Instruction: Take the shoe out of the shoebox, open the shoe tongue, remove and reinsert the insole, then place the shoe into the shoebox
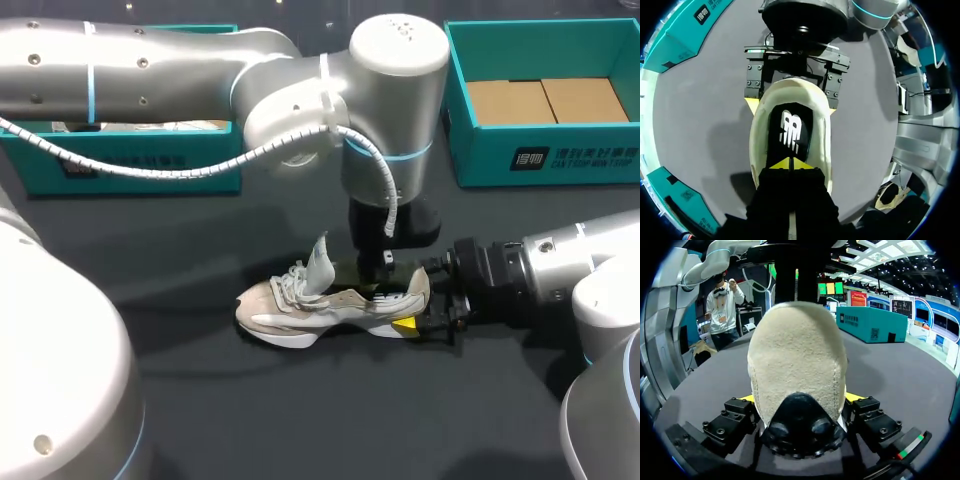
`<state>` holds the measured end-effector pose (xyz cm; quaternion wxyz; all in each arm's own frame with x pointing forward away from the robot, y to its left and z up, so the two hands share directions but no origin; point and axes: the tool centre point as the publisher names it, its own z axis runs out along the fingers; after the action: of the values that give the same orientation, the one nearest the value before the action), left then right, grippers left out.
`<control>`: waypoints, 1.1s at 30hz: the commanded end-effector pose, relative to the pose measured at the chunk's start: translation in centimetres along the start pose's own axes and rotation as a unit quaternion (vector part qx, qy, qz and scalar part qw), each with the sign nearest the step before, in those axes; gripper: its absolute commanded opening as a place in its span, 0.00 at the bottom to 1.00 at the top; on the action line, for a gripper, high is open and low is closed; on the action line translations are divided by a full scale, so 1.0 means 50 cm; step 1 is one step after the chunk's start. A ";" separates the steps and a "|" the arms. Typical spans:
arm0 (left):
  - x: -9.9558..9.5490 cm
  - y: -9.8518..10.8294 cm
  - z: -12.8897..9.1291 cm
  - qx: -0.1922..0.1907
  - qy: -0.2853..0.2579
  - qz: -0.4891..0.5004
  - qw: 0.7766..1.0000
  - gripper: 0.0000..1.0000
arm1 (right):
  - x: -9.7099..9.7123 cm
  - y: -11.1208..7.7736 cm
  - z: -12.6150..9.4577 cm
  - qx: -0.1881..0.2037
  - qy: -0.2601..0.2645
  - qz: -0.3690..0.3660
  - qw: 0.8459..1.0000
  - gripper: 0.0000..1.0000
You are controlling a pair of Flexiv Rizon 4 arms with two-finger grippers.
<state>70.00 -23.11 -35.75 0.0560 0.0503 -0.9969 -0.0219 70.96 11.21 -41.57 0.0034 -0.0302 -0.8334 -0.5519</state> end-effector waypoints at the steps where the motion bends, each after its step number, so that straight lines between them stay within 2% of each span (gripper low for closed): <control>1: -0.004 -0.008 0.024 -0.007 0.010 0.004 1.000 0.00 | 0.000 -0.001 0.004 0.001 0.000 0.000 1.000 0.00; 15: 0.018 0.049 0.059 -0.024 0.026 0.027 0.999 0.00 | 0.000 -0.001 0.004 0.001 0.000 0.000 1.000 0.00; 24: 0.025 0.048 0.072 -0.021 0.022 0.040 0.999 0.00 | 0.000 -0.001 0.004 0.001 0.000 0.000 1.000 0.00; 29: 0.028 0.039 0.076 -0.018 0.009 0.038 0.999 0.25 | 0.000 -0.001 0.004 0.001 0.000 0.000 1.000 0.00; 33: 0.030 0.030 0.082 -0.014 -0.004 0.039 0.999 0.31 | 0.000 -0.001 0.004 0.001 0.000 0.000 1.000 0.00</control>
<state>68.39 -21.21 -39.30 0.0603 0.0100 -0.9976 -0.0335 70.93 11.20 -41.60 0.0033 -0.0298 -0.8335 -0.5518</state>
